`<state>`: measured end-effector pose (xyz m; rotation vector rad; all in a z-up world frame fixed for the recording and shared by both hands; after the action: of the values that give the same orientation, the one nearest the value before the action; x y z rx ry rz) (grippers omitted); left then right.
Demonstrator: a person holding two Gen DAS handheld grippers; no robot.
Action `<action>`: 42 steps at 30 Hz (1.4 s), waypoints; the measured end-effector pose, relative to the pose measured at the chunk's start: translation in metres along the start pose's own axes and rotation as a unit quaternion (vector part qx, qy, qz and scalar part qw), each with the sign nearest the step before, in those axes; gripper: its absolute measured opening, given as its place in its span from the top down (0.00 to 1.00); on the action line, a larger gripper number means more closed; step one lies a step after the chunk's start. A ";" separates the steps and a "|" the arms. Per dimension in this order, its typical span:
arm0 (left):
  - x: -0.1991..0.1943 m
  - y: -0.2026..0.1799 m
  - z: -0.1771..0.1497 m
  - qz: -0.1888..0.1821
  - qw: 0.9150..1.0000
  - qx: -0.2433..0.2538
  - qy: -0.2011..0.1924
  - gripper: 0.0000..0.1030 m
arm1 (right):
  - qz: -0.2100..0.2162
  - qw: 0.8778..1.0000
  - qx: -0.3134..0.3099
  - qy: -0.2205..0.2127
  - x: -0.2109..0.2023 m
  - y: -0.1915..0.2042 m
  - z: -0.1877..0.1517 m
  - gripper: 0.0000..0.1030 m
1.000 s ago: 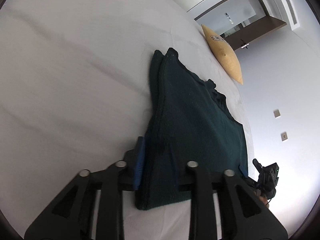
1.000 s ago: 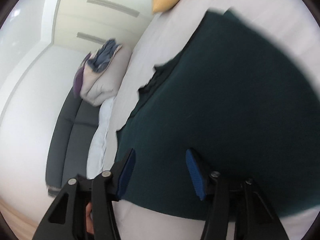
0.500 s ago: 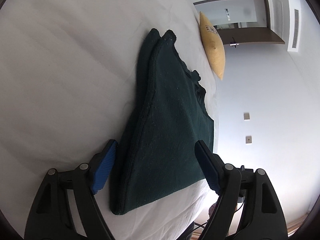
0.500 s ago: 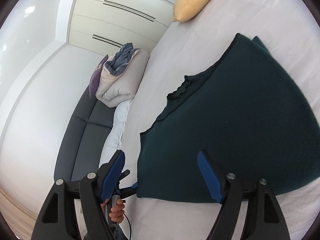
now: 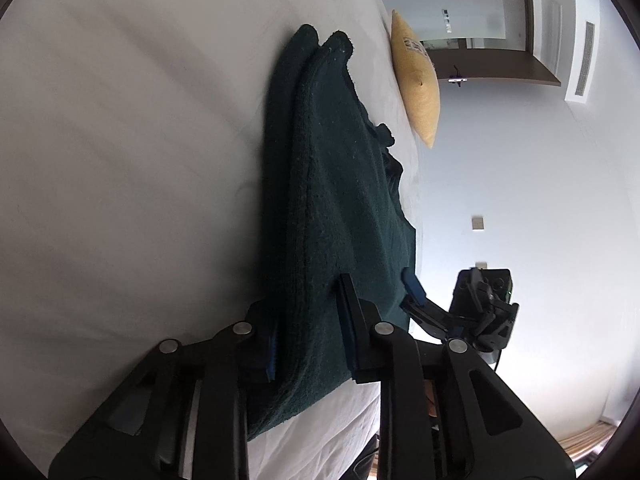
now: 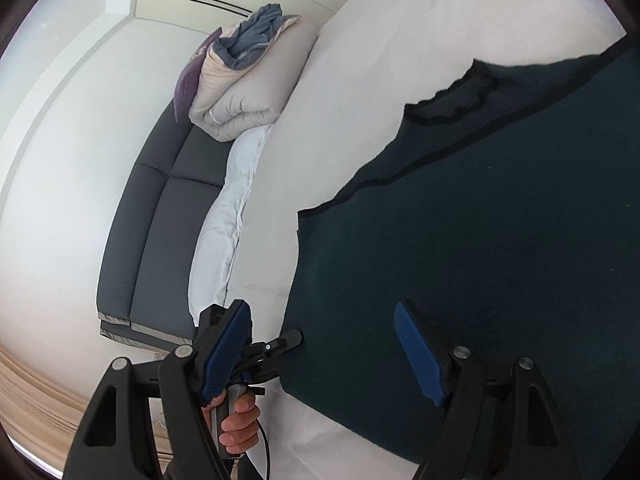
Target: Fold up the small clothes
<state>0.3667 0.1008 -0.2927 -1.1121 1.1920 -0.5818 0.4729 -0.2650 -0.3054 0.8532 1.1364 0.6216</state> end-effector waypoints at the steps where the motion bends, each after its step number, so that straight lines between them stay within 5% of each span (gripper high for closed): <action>1: -0.002 -0.001 0.000 -0.002 1.000 0.002 -0.003 0.86 | -0.007 1.000 0.005 0.005 0.006 -0.004 0.001 0.25; 5: -0.007 -0.014 -0.001 -0.009 1.000 0.020 -0.012 0.92 | -0.040 0.998 0.028 0.029 0.028 -0.030 -0.002 0.27; 17: 0.012 -0.118 -0.010 0.014 0.995 0.098 -0.029 0.93 | 0.040 0.997 0.062 0.022 -0.004 -0.039 0.005 0.26; 25: 0.136 -0.215 -0.047 0.054 0.980 0.190 0.023 0.93 | 0.130 0.986 0.103 -0.018 -0.069 -0.067 0.042 0.18; 28: 0.195 -0.221 -0.066 0.085 0.973 0.211 0.051 0.93 | 0.159 0.978 0.128 -0.040 -0.102 -0.089 0.057 0.14; 33: 0.251 -0.200 -0.094 0.156 0.956 0.239 0.073 0.91 | 0.149 0.975 0.151 -0.065 -0.140 -0.126 0.061 0.07; 39: 0.229 -0.211 -0.106 0.123 0.954 0.268 0.063 0.65 | 0.087 0.989 0.117 -0.025 -0.126 -0.122 0.056 0.12; 40: 0.222 -0.214 -0.107 0.121 0.951 0.277 0.059 0.45 | 0.077 0.991 0.112 -0.019 -0.123 -0.120 0.055 0.12; 42: 0.203 -0.218 -0.110 0.107 0.949 0.293 0.048 0.36 | 0.059 0.993 0.103 -0.012 -0.118 -0.117 0.057 0.13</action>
<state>0.3689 -0.1961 -0.1796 -0.4490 1.1008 -0.7631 0.4905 -0.4382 -0.3325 1.1082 1.1462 0.5964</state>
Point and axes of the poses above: each gripper's, at about its wrist camera, not at the fingertips, and x roughly the way its jaws point, y to its left, z to its top, the point moved 9 cm from there along x, roughly the way its jaws point, and after that the axes turned 1 degree about -z, right-handed, at the moved point
